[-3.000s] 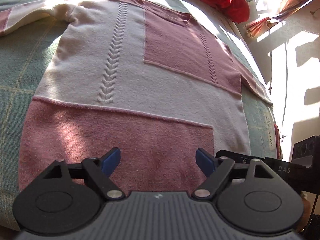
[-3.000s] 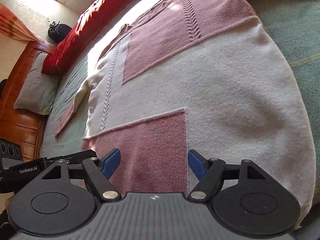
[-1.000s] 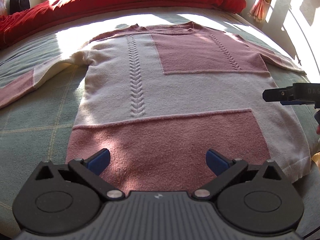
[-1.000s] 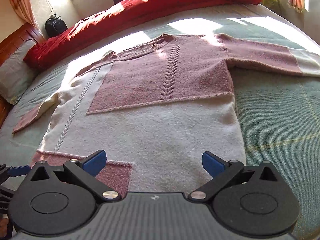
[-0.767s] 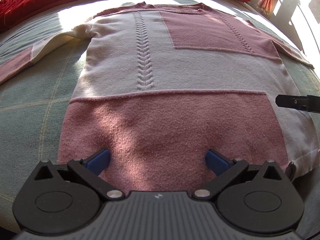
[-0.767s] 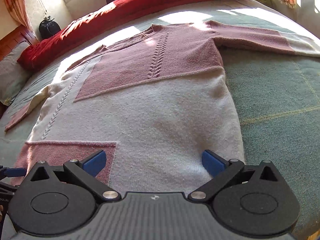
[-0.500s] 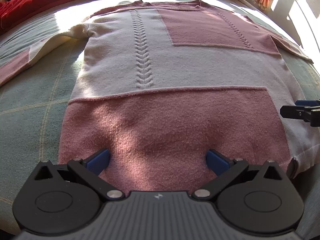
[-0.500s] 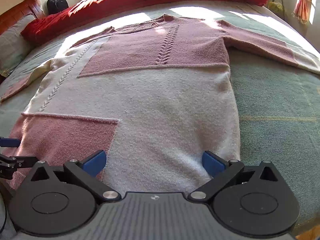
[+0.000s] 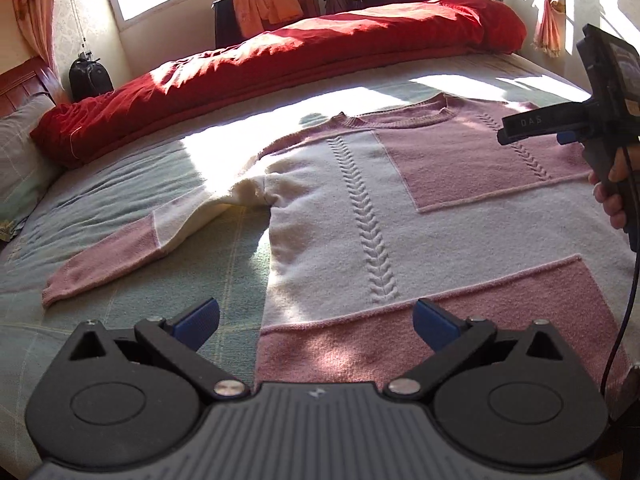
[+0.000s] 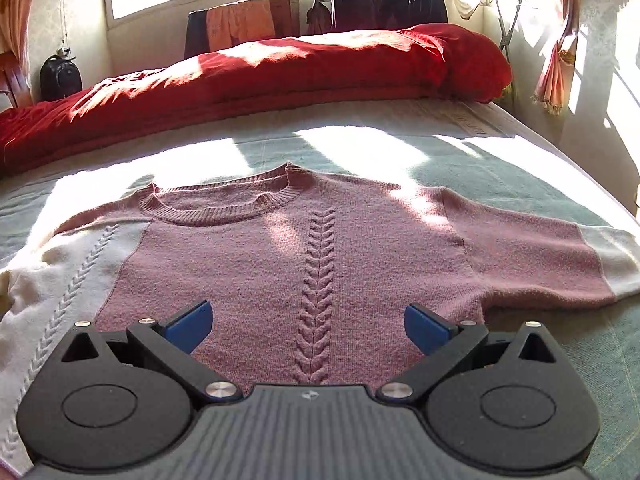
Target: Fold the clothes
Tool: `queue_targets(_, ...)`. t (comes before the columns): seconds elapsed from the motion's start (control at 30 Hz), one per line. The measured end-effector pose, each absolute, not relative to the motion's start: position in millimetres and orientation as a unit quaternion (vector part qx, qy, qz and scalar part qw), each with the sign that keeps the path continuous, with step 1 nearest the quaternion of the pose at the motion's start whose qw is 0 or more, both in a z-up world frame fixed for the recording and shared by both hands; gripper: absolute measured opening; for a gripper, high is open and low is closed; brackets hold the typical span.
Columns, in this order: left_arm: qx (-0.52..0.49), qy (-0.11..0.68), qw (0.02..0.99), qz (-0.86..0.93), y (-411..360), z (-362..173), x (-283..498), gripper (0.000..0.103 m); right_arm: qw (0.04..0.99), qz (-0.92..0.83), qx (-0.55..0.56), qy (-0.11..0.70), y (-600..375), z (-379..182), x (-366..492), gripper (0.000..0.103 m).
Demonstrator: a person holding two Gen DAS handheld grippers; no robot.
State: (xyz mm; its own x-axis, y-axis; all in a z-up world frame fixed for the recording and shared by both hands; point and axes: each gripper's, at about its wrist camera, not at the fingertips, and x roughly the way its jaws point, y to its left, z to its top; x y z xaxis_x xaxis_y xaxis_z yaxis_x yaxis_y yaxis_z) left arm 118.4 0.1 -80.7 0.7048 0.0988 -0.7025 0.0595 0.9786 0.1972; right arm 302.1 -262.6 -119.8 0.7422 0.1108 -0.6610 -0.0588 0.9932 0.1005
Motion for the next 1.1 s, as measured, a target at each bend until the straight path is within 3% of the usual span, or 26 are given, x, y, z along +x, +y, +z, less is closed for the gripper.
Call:
queue_targets(0.3,0.089,0.387,0.918,-0.001,-16,-83,140,0.102,0.920,0.005,0.083,0.382,-306,-153,301,0.103)
queue_targets(0.77,0.057,0.363,0.930,-0.005,-18,-58,116,0.102,0.903,0.024,0.037,0.428,-305,-138,254,0.103)
queue_targets(0.93,0.043,0.341,0.939,-0.012,-13,-43,92,0.102,0.897,0.042,0.116,0.425,-311,-118,213,0.103)
queue_targets(1.1,0.043,0.333,0.941,-0.049,-19,-39,78,0.102,0.881,0.042,0.125,0.454,-307,-132,190,0.103)
